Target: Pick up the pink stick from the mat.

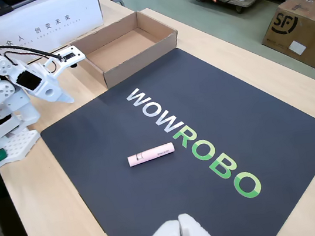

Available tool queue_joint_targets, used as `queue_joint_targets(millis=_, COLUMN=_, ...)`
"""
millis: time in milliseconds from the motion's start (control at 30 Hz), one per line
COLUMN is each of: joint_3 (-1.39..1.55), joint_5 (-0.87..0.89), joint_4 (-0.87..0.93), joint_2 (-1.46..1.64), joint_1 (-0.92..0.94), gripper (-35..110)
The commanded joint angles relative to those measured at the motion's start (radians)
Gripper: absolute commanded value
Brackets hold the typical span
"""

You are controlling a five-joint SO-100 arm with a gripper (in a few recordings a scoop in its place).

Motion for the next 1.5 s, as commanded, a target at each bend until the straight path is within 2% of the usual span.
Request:
queue_joint_targets(millis=0, joint_3=0.006, joint_5=-0.015, joint_4=0.014, joint_2=0.014, joint_1=-0.012, gripper=0)
queue_joint_targets(millis=633, joint_3=0.006, joint_5=-0.015, joint_4=0.006, joint_2=0.014, joint_1=-0.008, gripper=0)
queue_joint_targets(millis=800, joint_3=-0.012, joint_5=-0.061, joint_4=0.005, joint_2=0.009, joint_1=-0.008, gripper=0)
queue_joint_targets(millis=1467, joint_3=-0.414, joint_5=-0.04, joint_4=0.012, joint_2=-0.084, joint_1=0.035, gripper=0)
